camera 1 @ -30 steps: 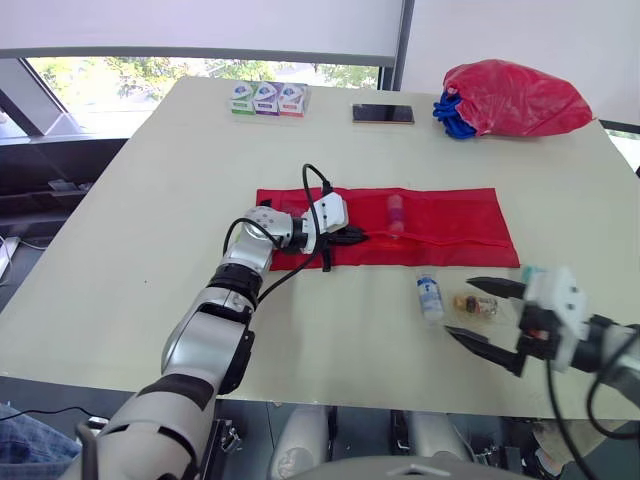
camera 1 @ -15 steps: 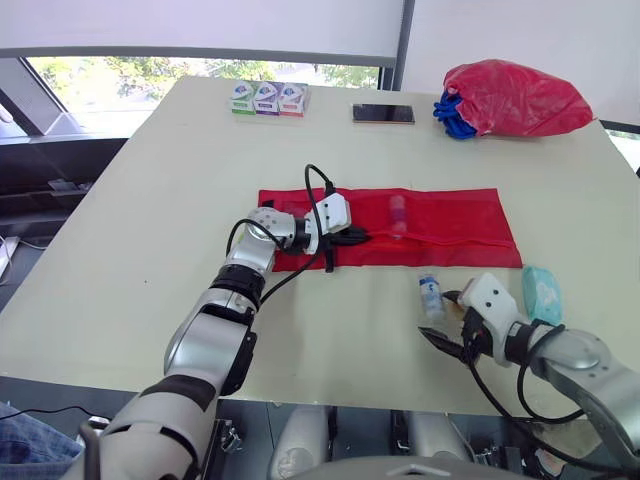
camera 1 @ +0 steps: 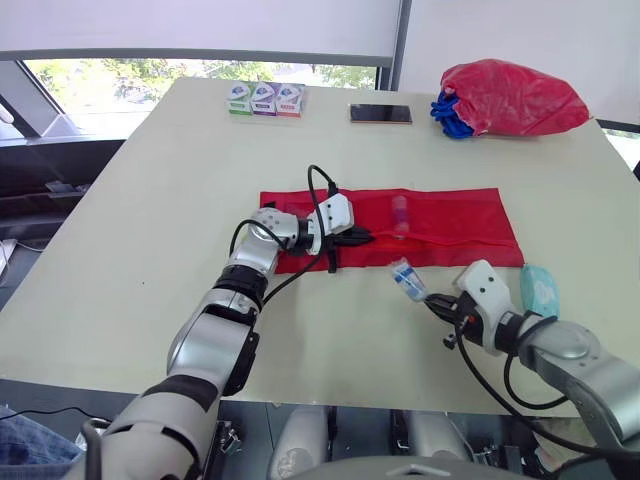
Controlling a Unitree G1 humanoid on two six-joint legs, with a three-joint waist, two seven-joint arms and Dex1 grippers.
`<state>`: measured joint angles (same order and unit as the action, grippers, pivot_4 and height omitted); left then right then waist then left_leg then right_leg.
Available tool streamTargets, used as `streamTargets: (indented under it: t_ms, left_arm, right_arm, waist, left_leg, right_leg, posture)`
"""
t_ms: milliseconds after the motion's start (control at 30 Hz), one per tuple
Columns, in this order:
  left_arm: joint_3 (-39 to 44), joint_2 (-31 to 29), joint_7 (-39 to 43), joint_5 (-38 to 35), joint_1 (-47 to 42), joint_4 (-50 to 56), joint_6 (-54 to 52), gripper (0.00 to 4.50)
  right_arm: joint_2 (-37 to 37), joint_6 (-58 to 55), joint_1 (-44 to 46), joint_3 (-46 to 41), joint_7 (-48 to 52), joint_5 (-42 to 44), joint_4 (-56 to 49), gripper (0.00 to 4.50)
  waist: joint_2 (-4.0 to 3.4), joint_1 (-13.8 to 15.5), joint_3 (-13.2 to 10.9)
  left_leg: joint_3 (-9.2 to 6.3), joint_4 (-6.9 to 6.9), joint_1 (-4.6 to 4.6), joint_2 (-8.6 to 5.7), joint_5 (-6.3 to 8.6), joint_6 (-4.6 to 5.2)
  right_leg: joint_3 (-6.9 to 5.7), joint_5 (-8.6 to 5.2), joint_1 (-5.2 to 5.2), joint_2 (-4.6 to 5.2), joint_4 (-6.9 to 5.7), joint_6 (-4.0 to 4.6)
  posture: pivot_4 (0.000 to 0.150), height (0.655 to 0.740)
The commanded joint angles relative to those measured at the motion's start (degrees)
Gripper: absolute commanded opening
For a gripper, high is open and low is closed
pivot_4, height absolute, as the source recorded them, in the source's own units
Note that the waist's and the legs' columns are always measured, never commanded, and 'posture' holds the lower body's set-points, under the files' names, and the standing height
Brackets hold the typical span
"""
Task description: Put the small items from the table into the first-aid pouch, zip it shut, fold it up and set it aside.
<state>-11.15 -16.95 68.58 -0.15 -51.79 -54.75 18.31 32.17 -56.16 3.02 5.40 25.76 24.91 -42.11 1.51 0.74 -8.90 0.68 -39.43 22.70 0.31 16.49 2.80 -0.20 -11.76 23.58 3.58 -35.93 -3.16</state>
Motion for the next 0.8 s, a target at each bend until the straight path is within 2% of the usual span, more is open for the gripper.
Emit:
streamTargets:
  t_ms: [33,300,700,800]
  left_arm:
    - [0.53,0.53,0.28,-0.63,-0.95,2.49,0.66,0.0]
    - [0.53,1.16,0.8,-1.35,0.03,6.01,-0.34,0.0]
    - [-1.09,1.9,1.98,-2.15,5.56,16.77,-5.48,0.0]
    - [-1.18,1.83,2.23,-2.22,5.87,17.57,-6.09,0.0]
  right_arm:
    - [-1.34,-4.55,3.13,-1.61,-2.12,1.86,-1.45,0.07]
    - [-7.08,-13.91,10.09,-1.13,-9.23,0.23,5.45,0.07]
    - [-27.68,-17.65,17.8,-11.07,-21.79,-0.95,13.77,0.07]
    - [-30.76,-16.68,19.05,-13.4,-24.39,-2.03,15.76,0.07]
  waist:
    - [-0.02,0.12,0.01]
    - [-0.02,0.04,0.01]
    - [-0.08,0.0,0.02]
    - [-0.09,-0.05,0.02]
  left_leg:
    - [-0.01,0.0,0.0,0.0,0.0,0.0]
    - [-0.04,0.01,0.04,-0.03,0.0,0.0]
    - [-0.05,0.03,0.03,-0.04,0.0,-0.01]
    - [-0.04,0.03,0.03,-0.05,-0.01,-0.01]
  right_leg:
    - [0.0,0.0,0.0,0.01,-0.01,0.0]
    - [-0.03,0.0,0.0,0.02,0.0,0.0]
    - [-0.03,0.0,0.02,0.0,-0.05,0.0]
    - [-0.03,0.0,0.03,0.0,-0.05,0.01]
  posture:
    - [0.15,0.74]
    - [0.15,0.74]
    - [0.15,0.74]
    - [0.15,0.74]
